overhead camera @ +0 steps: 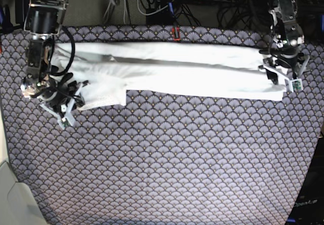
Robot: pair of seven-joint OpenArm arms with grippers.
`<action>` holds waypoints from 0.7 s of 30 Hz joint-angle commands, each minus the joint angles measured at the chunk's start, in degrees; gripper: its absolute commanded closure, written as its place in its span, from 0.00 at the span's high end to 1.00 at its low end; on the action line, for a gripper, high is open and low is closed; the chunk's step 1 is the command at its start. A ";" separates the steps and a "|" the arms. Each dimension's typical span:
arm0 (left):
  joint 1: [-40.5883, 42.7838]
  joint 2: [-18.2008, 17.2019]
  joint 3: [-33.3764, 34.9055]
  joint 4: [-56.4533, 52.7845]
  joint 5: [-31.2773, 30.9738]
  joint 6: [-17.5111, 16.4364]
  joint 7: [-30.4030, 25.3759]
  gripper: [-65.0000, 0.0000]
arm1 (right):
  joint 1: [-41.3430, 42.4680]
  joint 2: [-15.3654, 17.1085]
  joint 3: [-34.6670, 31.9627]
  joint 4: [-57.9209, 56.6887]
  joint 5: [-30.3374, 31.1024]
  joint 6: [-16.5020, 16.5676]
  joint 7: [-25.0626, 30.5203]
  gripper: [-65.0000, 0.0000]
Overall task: Fold the T-shirt properly
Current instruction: 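Move the right gripper to the loose sleeve flap and grasp it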
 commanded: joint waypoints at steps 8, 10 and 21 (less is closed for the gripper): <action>-0.20 -0.64 -0.48 1.13 0.05 0.42 -1.18 0.65 | -1.83 0.55 0.40 3.62 -1.30 -0.05 -1.20 0.00; -0.20 -0.64 -0.39 1.13 0.05 0.42 -1.18 0.65 | -3.33 0.55 0.40 6.52 -1.30 -0.05 -1.11 0.00; -0.20 -1.08 -0.48 0.78 0.05 0.42 -1.35 0.65 | -15.02 0.19 0.49 26.04 -1.30 -0.05 -1.64 0.00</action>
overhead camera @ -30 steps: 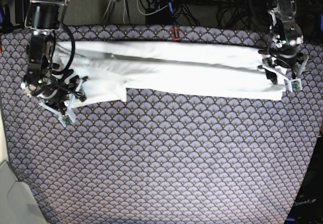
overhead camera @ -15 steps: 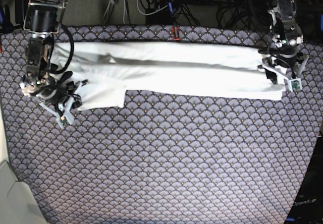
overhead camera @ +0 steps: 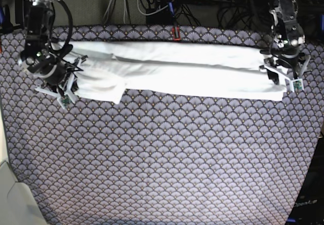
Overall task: Fold the T-shirt properly
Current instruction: 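Move the right gripper to the loose sleeve flap and grasp it, then tuck the sleeve flap into the strip end with the right gripper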
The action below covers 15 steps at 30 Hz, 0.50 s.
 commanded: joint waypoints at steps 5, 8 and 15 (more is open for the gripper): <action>-0.25 -0.84 -0.22 0.80 0.12 0.42 -1.42 0.65 | -4.84 0.74 1.30 10.28 0.60 -0.05 1.16 0.00; -0.25 -0.84 -0.22 0.80 0.12 0.42 -1.42 0.65 | -7.57 0.57 3.59 14.42 0.60 -0.05 1.16 0.00; -0.34 -0.93 -0.22 0.80 0.12 0.42 -1.51 0.65 | -12.23 0.48 8.16 15.47 0.87 -0.05 1.60 0.00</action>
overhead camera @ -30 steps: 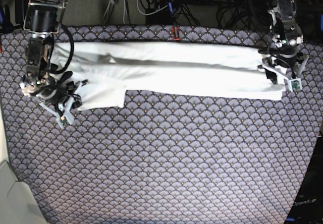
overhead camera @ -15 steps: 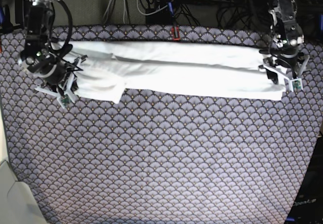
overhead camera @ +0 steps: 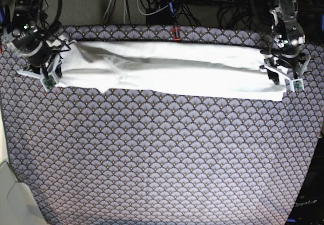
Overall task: Fold the T-shirt properly
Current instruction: 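Tuck the sleeve flap into the strip end with the right gripper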
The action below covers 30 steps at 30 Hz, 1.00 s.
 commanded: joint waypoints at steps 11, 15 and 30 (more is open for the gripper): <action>-0.86 -0.95 -0.22 0.80 0.07 0.44 -1.29 0.65 | -2.38 -1.63 0.14 0.65 0.39 -0.25 1.19 0.00; -0.86 -2.18 -0.31 0.80 -0.01 0.44 -1.29 0.65 | -2.12 -2.60 0.05 0.56 0.30 -0.25 1.19 0.00; -0.86 -2.27 -0.31 0.80 -0.01 0.36 -1.29 0.65 | 3.42 -1.63 -0.04 -9.46 0.21 -0.25 1.19 0.00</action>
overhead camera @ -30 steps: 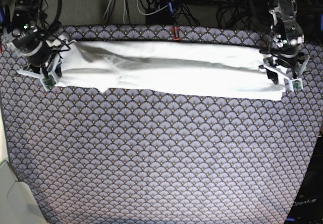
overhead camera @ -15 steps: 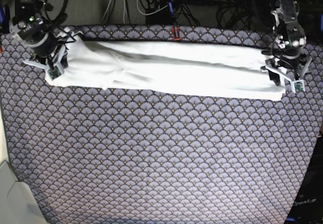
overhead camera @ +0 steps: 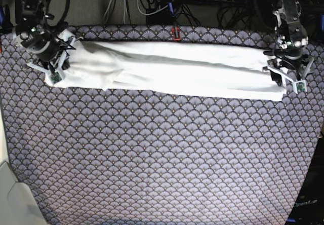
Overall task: Fold the T-shirt properly
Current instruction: 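Tuck the sleeve flap into the strip end with the right gripper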
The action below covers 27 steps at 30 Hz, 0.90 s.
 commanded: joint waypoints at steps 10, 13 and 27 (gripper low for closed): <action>-0.56 -0.74 0.11 0.80 0.12 0.49 -1.31 0.65 | 3.65 0.86 0.23 1.67 0.25 -0.23 0.22 0.00; -0.56 -0.74 0.11 0.80 0.12 0.49 -1.31 0.65 | 3.83 0.86 0.23 3.43 0.17 -0.23 0.22 0.00; -2.31 -0.48 0.11 -2.98 -0.06 0.40 -1.40 0.65 | 6.91 0.86 0.23 -5.54 0.17 -0.23 0.66 0.00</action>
